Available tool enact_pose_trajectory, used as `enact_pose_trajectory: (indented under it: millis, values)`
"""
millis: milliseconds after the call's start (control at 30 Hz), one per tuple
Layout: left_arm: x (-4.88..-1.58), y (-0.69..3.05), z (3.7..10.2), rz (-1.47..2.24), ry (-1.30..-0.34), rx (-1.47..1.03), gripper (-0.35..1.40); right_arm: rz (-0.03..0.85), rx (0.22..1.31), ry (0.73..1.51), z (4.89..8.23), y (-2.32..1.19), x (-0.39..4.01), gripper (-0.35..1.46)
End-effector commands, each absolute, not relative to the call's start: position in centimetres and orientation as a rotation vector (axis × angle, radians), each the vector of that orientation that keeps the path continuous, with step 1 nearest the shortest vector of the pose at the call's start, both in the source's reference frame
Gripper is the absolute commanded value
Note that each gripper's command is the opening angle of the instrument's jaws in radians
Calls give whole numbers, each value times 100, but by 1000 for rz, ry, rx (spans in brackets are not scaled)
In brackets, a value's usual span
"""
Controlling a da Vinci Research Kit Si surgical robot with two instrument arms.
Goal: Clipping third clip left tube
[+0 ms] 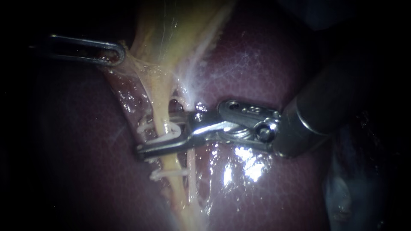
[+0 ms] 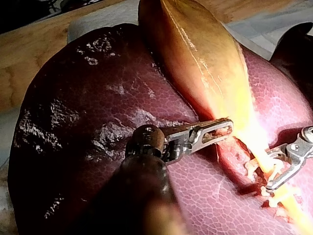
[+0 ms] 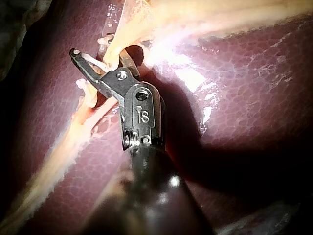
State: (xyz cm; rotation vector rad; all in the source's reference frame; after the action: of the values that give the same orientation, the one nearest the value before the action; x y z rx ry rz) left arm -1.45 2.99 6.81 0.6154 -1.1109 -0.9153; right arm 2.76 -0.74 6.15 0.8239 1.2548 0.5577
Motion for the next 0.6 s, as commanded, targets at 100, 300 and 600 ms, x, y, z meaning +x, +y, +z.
enact_pose_trajectory:
  millis: [100,300,600]
  values:
    - [-145,299,681,-916,-1111,615,-35,564,825,1259,616,-67,276,49]
    - [-146,299,682,-916,-1111,615,-35,571,828,1277,614,-62,277,49]
    - [-146,299,682,-916,-1111,615,-35,605,936,1363,612,-58,281,49]
